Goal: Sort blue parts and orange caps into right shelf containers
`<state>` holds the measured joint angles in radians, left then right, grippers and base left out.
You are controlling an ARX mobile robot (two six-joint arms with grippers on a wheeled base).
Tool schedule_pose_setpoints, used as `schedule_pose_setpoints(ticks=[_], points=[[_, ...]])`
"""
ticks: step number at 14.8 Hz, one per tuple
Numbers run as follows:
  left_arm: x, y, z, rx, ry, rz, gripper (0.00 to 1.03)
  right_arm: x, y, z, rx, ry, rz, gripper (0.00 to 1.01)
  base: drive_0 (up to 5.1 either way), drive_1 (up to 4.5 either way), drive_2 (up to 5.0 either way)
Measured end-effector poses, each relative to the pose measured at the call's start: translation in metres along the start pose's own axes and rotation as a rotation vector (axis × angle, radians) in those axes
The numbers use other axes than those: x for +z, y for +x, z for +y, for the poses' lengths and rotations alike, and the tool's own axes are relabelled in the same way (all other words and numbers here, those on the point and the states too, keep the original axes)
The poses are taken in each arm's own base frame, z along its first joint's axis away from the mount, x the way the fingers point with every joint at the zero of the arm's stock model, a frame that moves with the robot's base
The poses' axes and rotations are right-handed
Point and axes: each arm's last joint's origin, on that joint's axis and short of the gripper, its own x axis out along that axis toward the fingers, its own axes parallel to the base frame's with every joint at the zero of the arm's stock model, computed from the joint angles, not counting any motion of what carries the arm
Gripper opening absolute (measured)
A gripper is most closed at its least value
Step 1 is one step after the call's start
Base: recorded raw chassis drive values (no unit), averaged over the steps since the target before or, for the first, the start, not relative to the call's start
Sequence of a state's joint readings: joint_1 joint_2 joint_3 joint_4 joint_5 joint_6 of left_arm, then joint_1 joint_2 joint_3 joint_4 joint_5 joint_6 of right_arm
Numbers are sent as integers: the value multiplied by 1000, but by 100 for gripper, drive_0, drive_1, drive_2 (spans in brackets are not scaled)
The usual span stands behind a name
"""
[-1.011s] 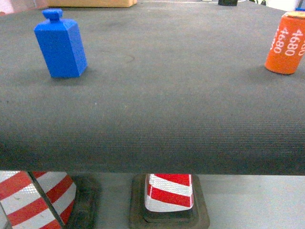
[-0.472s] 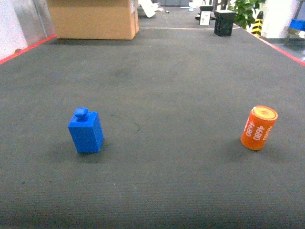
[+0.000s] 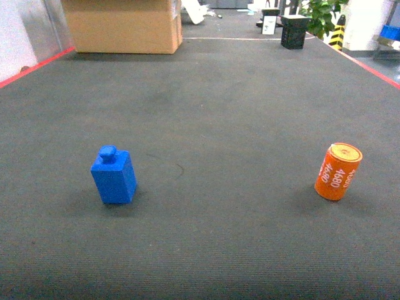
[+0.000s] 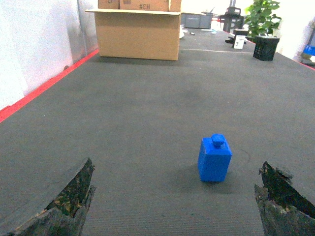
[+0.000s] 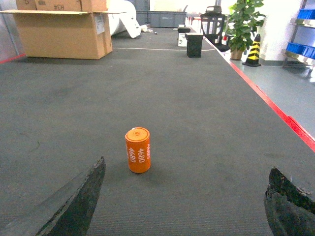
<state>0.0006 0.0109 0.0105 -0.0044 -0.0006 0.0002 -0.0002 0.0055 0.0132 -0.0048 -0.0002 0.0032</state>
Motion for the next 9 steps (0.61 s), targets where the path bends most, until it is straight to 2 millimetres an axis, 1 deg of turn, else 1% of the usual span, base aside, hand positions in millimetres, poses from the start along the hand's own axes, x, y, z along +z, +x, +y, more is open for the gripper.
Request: schedule_pose_setpoints(ticks=[9], points=[[0, 0, 0, 0, 0, 0, 98, 0, 0, 0, 0, 0, 0, 98, 0, 0, 0]])
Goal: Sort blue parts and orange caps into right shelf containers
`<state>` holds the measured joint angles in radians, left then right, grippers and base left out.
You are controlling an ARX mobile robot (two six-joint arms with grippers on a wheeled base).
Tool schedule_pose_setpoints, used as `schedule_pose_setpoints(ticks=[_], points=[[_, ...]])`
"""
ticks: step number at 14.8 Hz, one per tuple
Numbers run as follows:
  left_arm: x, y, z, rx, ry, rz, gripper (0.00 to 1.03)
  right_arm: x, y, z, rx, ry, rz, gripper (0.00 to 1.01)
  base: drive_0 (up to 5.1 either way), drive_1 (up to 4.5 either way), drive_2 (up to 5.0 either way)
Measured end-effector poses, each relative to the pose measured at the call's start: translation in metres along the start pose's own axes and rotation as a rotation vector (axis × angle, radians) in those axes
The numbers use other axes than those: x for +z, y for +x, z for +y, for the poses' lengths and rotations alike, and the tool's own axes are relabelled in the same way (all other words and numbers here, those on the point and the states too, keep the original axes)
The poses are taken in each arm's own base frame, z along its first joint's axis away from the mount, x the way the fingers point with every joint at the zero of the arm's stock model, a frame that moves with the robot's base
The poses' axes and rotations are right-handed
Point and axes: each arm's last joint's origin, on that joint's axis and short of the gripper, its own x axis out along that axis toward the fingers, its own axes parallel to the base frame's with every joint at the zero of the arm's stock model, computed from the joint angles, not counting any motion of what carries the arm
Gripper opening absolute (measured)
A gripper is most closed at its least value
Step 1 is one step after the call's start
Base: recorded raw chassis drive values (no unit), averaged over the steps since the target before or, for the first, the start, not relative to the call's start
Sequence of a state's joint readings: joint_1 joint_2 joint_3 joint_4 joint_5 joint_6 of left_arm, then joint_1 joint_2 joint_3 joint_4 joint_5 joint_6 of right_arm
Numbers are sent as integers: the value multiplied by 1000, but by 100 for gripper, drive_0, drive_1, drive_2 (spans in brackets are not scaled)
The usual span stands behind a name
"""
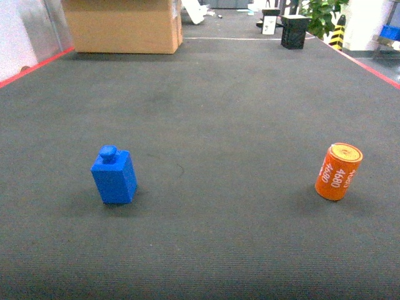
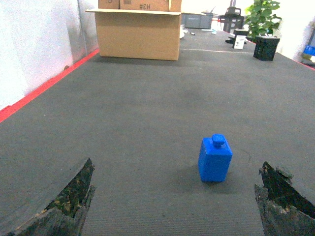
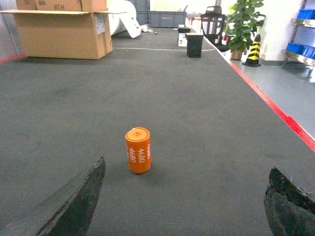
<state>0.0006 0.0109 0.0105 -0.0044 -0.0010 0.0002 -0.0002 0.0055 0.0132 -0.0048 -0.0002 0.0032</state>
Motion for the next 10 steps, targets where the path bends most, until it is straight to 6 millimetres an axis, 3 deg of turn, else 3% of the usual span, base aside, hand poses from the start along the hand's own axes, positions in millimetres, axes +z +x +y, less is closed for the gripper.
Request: schedule_pose_setpoints(ticks=[10], points=[[0, 0, 0, 0, 0, 0, 98, 0, 0, 0, 0, 0, 0, 98, 0, 0, 0]])
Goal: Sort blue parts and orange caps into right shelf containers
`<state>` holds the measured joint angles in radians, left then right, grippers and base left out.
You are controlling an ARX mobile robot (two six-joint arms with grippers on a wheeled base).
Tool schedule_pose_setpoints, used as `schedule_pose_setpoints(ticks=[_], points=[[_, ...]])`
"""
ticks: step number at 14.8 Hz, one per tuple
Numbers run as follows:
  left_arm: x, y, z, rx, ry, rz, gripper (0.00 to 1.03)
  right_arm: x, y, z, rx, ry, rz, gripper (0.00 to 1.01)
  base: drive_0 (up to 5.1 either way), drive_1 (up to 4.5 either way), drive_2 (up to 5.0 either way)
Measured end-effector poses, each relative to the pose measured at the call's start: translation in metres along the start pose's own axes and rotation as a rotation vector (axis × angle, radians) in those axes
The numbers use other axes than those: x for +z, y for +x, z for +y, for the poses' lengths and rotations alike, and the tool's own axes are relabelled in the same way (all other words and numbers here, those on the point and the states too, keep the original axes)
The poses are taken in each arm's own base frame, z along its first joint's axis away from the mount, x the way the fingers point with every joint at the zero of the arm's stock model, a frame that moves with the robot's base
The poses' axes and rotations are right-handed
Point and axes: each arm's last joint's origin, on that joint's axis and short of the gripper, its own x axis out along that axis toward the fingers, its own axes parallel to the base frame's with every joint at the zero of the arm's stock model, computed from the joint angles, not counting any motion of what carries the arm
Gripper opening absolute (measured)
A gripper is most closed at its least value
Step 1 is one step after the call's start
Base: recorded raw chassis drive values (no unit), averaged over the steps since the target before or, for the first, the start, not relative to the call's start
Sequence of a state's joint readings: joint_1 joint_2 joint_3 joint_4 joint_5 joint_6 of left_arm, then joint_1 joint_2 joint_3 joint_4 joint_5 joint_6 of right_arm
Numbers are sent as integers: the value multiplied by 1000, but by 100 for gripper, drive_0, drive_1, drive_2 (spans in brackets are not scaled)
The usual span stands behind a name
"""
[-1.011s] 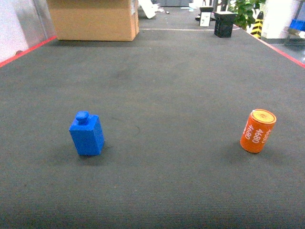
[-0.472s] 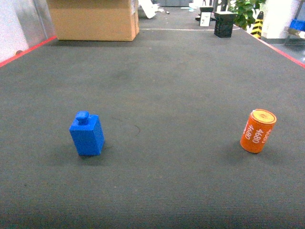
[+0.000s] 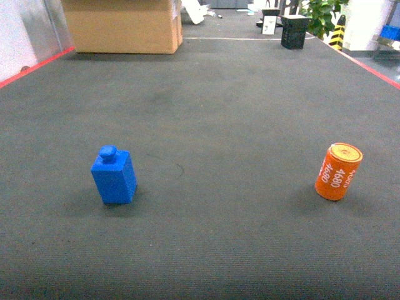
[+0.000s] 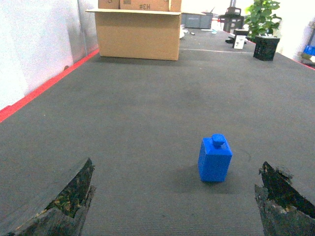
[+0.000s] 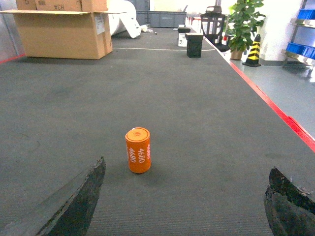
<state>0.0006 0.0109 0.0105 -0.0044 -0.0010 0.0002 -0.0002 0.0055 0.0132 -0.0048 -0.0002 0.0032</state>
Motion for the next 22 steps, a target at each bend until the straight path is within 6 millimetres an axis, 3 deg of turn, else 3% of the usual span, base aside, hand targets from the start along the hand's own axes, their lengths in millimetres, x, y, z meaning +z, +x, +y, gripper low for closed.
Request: schedule_pose_setpoints(ticks=[17, 20, 22], points=[[0, 0, 0, 0, 0, 0, 98, 0, 0, 0, 0, 0, 0, 98, 0, 0, 0], [0, 8, -11, 205, 18, 35, 98, -5, 7, 9, -122, 24, 106, 98, 0, 0, 0], [4, 14, -11, 297, 16, 18, 98, 1, 12, 12, -147, 43, 77, 98, 0, 0, 0]])
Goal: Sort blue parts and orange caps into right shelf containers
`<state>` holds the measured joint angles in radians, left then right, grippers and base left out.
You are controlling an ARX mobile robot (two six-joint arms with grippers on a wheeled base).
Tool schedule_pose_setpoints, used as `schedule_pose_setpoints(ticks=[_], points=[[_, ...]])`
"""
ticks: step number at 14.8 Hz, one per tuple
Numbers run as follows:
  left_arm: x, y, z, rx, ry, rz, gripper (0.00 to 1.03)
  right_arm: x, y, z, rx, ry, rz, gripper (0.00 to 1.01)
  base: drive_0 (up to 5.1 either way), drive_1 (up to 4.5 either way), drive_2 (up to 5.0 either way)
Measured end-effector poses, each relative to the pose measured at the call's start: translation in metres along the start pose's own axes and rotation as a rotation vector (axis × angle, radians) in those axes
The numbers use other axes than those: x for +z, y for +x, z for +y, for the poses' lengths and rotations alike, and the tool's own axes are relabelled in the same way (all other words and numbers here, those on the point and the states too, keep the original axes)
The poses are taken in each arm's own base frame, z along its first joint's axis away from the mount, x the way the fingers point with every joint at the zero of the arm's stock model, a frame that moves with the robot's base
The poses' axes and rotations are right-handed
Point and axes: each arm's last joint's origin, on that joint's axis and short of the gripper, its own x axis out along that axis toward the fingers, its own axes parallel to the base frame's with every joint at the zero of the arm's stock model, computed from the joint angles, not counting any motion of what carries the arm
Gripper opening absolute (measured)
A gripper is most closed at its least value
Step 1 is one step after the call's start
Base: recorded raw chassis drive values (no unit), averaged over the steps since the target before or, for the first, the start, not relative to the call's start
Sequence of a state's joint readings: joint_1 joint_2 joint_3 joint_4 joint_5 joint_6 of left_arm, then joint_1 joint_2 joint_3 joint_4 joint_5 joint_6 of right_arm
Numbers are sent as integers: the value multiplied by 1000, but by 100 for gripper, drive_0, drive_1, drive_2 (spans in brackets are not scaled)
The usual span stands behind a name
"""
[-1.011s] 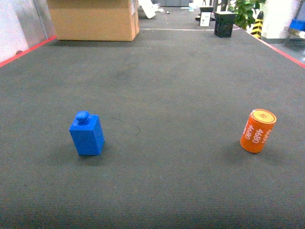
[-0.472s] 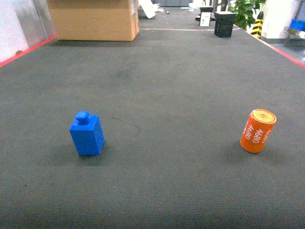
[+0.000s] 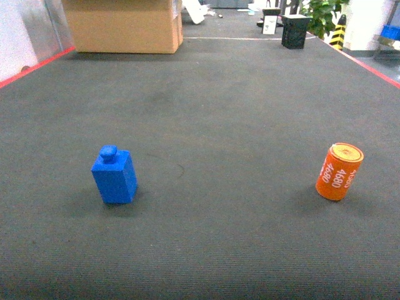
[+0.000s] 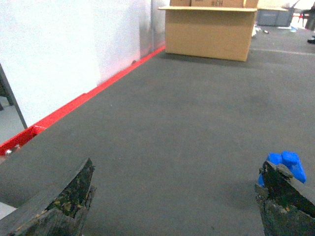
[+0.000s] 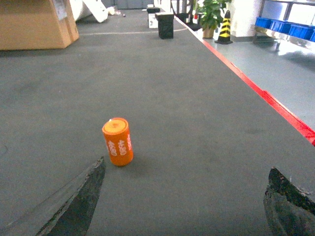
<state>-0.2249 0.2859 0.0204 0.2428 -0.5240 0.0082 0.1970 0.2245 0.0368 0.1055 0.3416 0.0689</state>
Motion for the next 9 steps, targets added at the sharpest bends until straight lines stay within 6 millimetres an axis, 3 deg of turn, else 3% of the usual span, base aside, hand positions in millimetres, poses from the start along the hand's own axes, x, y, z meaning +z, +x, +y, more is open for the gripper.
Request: schedule_pose_setpoints(ticks=[2, 5, 7, 9], points=[[18, 14, -10, -42, -17, -55, 98, 13, 14, 4, 17, 28, -44, 98, 0, 0, 0], [49, 70, -49, -192, -44, -113, 98, 42, 73, 22, 80, 47, -111, 98, 0, 0, 0], [34, 108, -86, -279, -36, -10, 98, 38, 124, 45, 123, 32, -56, 98, 0, 0, 0], [8, 133, -109, -316, -12, 101, 98, 14, 160, 62, 150, -5, 78, 98, 0, 0, 0]])
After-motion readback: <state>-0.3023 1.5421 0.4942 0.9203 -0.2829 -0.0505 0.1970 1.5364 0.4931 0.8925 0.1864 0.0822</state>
